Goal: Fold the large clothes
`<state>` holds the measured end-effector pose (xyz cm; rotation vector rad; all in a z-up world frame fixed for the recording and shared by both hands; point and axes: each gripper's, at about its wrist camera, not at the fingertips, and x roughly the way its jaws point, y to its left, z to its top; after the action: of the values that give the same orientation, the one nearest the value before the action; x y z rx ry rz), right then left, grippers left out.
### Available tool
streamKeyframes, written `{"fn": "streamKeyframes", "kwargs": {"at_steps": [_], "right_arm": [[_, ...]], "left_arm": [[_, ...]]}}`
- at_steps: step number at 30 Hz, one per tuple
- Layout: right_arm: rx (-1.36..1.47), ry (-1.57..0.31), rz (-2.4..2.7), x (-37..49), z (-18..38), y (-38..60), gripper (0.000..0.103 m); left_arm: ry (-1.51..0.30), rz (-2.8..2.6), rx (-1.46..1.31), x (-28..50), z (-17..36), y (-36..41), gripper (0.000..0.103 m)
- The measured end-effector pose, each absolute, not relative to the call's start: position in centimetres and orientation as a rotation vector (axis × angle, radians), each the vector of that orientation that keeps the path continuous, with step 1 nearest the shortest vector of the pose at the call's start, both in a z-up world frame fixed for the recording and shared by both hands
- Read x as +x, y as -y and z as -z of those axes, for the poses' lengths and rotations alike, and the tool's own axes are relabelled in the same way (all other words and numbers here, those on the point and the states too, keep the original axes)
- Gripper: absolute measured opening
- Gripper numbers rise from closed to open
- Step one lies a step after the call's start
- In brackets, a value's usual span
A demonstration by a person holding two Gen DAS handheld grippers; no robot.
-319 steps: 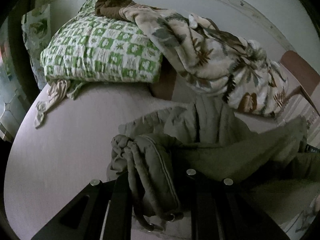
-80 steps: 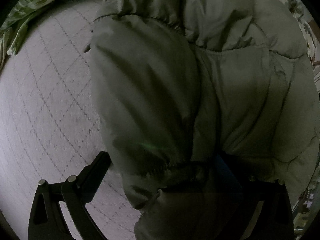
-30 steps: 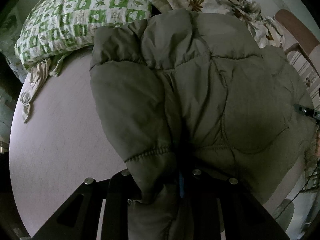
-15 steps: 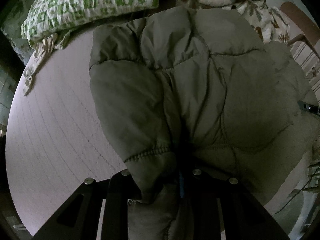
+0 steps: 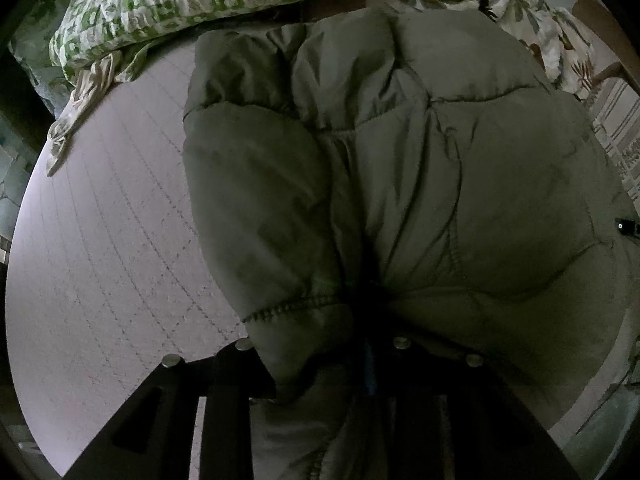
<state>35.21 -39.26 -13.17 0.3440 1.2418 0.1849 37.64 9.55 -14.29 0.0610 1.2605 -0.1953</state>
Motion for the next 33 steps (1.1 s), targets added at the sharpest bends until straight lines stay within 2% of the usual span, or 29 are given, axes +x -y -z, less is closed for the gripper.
{"fn": "streamKeyframes", "kwargs": {"at_steps": [3, 4, 5, 6, 7, 10, 12, 15, 19, 23, 33], "right_arm": [[0.354, -1.237, -0.168, 35.2, 13.3, 39.3, 0.036], [0.357, -1.236, -0.162, 35.0, 13.5, 39.5, 0.038], [0.358, -1.235, -0.147, 34.9, 13.5, 39.5, 0.043], [0.356, -1.233, -0.131, 34.8, 13.5, 39.6, 0.051], [0.352, -1.233, -0.118, 34.5, 13.3, 39.8, 0.055], [0.351, -1.24, -0.101, 34.0, 13.1, 39.9, 0.065], [0.36, -1.239, -0.106, 33.7, 12.4, 39.9, 0.074], [0.362, -1.225, -0.118, 33.2, 11.0, 39.7, 0.082], [0.361, -1.202, -0.121, 32.2, 9.4, 39.3, 0.084], [0.331, -1.165, -0.097, 31.1, 7.6, 39.0, 0.101], [0.227, -1.052, -0.021, 25.9, 2.3, 37.6, 0.103]], "left_arm": [[-1.246, 0.176, 0.051, 36.9, 14.0, -9.3, 0.036], [-1.239, 0.162, 0.049, 36.1, 14.1, -9.3, 0.042], [-1.234, 0.152, 0.047, 36.1, 14.1, -9.4, 0.045], [-1.223, 0.141, 0.046, 36.0, 14.0, -9.6, 0.051], [-1.215, 0.132, 0.046, 35.9, 13.9, -9.8, 0.059], [-1.21, 0.107, 0.047, 35.5, 13.4, -10.3, 0.071], [-1.214, 0.103, 0.04, 35.3, 12.9, -10.9, 0.072], [-1.223, 0.105, 0.033, 34.8, 12.3, -11.3, 0.073], [-1.213, 0.101, 0.033, 33.7, 11.2, -10.9, 0.075], [-1.197, 0.094, 0.032, 32.5, 9.8, -10.8, 0.081], [-1.113, 0.054, 0.008, 28.2, 6.6, -10.9, 0.084]]}}
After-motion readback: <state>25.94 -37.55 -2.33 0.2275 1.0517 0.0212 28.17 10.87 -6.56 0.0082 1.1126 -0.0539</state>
